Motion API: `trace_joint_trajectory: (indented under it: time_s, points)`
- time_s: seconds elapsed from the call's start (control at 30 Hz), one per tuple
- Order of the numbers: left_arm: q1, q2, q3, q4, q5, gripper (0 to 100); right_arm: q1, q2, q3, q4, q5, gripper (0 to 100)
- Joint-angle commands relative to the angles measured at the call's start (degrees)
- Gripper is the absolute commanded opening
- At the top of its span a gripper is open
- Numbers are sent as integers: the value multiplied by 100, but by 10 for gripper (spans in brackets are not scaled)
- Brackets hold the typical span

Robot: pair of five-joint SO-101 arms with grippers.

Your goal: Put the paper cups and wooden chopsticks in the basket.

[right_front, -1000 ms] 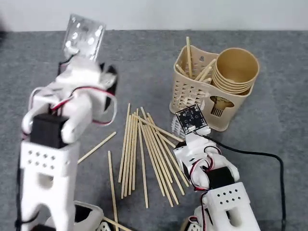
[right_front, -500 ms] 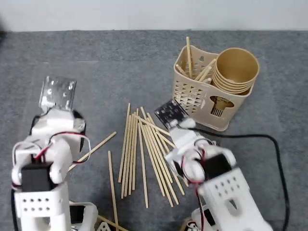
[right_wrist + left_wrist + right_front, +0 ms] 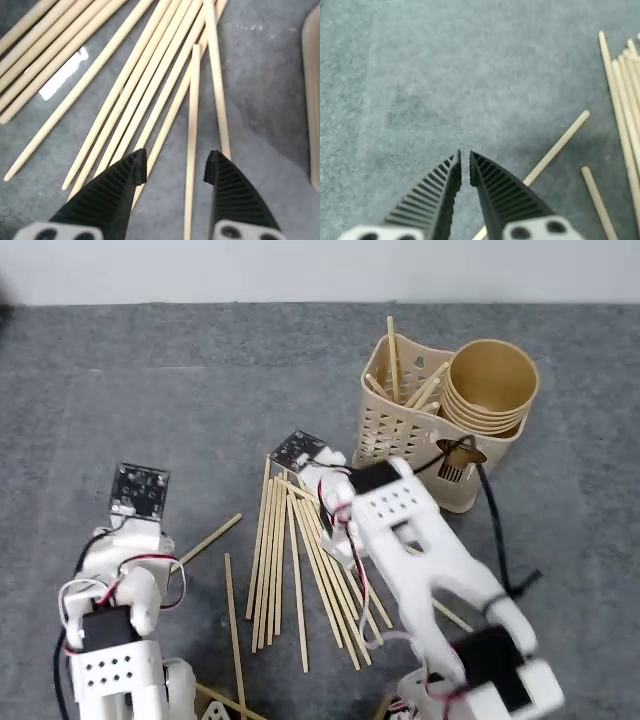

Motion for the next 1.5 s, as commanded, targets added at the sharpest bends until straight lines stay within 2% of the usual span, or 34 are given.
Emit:
trace_joint_trajectory:
  time_s: [0.0, 0.2, 0.4, 0.57, 0.7, 0.83, 1.0, 1.13, 1.47]
  points:
    - [-53, -299, 312, -404, -88, 32, 13, 567, -756, 31, 264, 217]
    - [-62, -774, 734, -527, -79, 32, 110, 1604, -1547, -4, 598, 217]
    - [-26, -1345, 971, -97, -105, 33, 409, 2545, -2418, 31, 730, 217]
    - [-18, -1829, 1262, 0, -448, 33, 514, 3231, -2840, 40, 730, 215]
    - [-18, -2154, 1349, 176, -466, 33, 479, 3459, -2857, 40, 712, 125]
    - [9, -2382, 1411, 308, -475, 33, 479, 3468, -2875, -13, 721, 3]
    - [352, -2567, 1622, 316, -730, 33, 470, 3424, -2875, 40, 721, 7]
    - [352, -2585, 1648, 316, -774, 33, 409, 3204, -2875, 127, 721, 8]
    - [352, -2585, 1648, 316, -774, 33, 22, 1613, -2884, 919, 721, 8]
